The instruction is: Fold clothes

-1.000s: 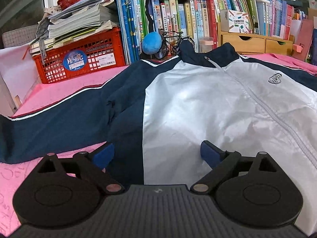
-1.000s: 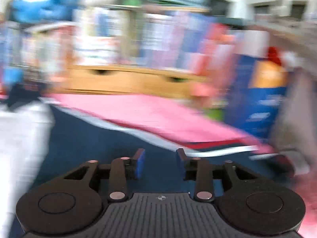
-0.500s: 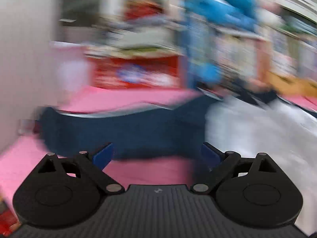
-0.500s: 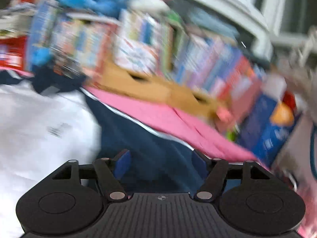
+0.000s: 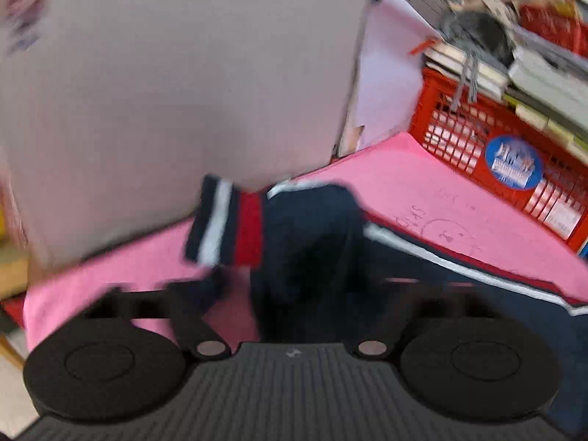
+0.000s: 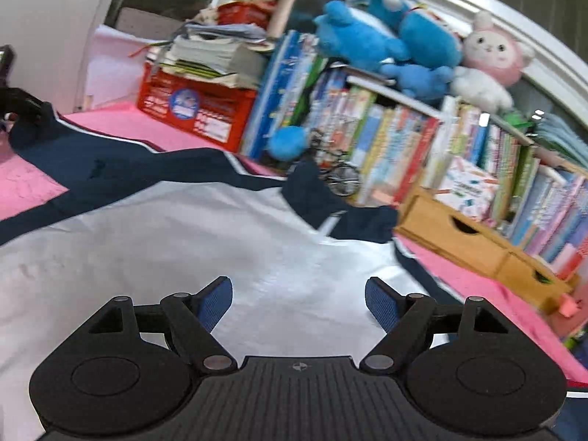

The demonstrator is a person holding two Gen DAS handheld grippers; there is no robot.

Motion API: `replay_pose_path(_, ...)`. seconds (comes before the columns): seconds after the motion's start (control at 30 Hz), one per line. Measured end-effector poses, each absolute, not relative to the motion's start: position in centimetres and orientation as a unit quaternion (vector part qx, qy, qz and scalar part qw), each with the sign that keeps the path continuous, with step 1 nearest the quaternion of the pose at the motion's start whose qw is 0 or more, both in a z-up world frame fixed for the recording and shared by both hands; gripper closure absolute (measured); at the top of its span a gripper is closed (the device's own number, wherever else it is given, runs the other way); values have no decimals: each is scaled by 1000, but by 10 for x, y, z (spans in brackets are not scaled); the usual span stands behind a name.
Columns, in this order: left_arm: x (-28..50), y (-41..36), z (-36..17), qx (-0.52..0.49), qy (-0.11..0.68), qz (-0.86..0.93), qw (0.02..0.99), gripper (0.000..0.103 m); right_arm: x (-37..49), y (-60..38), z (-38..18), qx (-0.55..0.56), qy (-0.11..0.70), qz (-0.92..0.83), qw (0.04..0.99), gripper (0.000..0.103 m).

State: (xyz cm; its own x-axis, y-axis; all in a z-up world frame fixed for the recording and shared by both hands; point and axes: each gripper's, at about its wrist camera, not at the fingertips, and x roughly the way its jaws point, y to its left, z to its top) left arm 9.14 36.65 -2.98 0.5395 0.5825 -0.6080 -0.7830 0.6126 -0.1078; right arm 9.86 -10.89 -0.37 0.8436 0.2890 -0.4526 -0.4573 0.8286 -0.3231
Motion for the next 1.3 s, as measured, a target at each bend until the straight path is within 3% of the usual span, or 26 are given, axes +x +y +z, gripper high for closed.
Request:
replay_pose_path(0.03,98,365,-27,-170,266,405,858,76,99,-105,-7,-217,199,199,935,23)
replay_pose_path(0.1,106,350,-16,-83,231,435,866,86,100,-99,-15,-223,206,197,932,23)
replay_pose_path(0.2,112,308,-1,124,118,480,860,86,106,-93,-27,-236,224,189,926,23)
replay_pose_path(0.27,117,287,-1,234,46,493,837,80,109,-91,-34,-242,234,186,923,23)
replay_pose_path(0.33,130,288,-3,276,50,498,820,78,110,-90,-36,-243,232,184,924,21)
replay_pose_path(0.53,174,334,-32,203,220,480,825,77,115,-91,-39,-232,233,181,927,18)
replay_pose_path(0.57,176,335,-40,203,243,477,820,73,115,-92,-39,-230,233,180,927,17)
replay_pose_path(0.6,178,335,-49,204,266,473,814,66,115,-92,-39,-230,233,180,928,17)
replay_pose_path(0.67,182,333,-61,217,318,467,796,29,115,-93,-39,-229,234,180,928,16)
replay_pose_path(0.7,181,332,-66,221,337,463,789,25,116,-94,-39,-228,234,181,928,15)
replay_pose_path(0.8,170,334,-59,189,342,438,810,18,117,-95,-39,-225,236,181,928,14)
replay_pose_path(1.03,116,351,6,-82,275,392,874,10,120,-99,-37,-212,246,186,927,11)
replay_pose_path(1.3,49,224,46,-24,238,236,942,3,112,-129,-23,-143,272,176,935,7)
